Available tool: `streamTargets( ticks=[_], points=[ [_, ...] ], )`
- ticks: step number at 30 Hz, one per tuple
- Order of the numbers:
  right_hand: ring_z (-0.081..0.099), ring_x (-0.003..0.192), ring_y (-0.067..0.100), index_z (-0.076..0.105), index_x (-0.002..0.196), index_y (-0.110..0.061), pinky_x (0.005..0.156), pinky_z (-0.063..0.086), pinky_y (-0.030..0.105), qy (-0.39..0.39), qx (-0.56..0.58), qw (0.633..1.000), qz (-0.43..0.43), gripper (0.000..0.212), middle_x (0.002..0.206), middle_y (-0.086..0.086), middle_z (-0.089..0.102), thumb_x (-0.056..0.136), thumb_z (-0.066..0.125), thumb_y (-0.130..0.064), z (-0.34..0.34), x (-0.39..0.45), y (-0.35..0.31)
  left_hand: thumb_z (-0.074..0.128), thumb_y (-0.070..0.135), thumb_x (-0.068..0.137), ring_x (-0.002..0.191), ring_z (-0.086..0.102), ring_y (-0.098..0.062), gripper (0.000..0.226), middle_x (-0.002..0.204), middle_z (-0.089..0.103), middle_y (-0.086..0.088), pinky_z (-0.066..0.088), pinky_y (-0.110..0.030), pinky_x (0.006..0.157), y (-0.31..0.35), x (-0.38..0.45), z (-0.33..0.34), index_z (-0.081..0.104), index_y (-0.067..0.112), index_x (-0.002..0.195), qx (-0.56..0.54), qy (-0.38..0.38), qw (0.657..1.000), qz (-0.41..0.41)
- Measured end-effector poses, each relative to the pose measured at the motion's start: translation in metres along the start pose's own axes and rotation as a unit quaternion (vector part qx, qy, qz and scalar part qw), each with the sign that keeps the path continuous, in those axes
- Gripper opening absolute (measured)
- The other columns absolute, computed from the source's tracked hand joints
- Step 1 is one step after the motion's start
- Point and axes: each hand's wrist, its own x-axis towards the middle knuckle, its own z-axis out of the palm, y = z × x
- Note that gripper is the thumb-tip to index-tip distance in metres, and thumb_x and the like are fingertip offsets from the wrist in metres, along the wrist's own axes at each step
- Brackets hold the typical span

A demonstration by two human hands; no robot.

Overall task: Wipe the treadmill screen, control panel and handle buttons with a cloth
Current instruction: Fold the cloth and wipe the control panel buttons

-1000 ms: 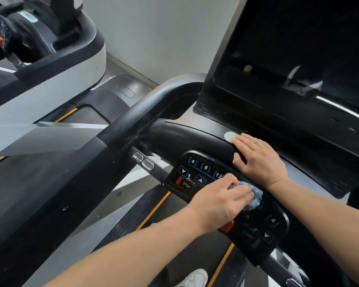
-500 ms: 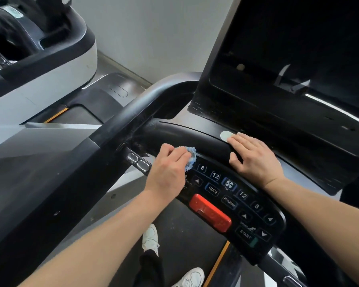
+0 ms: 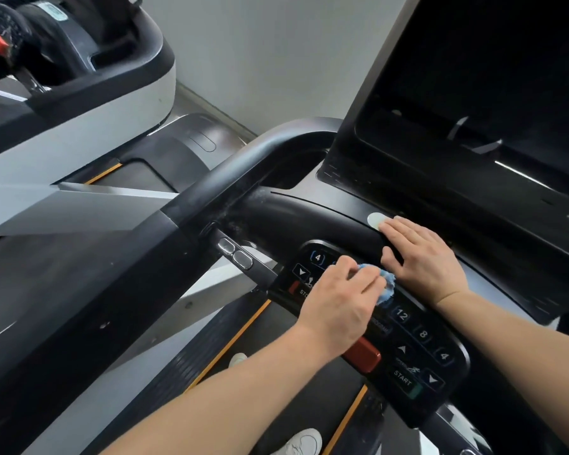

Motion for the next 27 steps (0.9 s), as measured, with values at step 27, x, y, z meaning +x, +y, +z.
streamTargets(
  ticks=[27],
  points=[
    [0.056, 0.139, 0.027, 0.064, 0.143, -0.011, 0.116, 0.044, 0.048, -0.010, 0.002, 1.000, -0.001, 0.053, 0.145, 0.008, 0.065, 0.099, 0.046, -0.036, -0.002, 0.000, 0.000, 0.062, -0.001, 0.095, 0.099, 0.053, -0.017, 0.028, 0.112, 0.072, 0.003, 0.052, -0.036, 0.089, -0.079, -0.061, -0.057, 0.076, 0.013, 0.115, -0.050, 0.079, 0.936, -0.340]
  ],
)
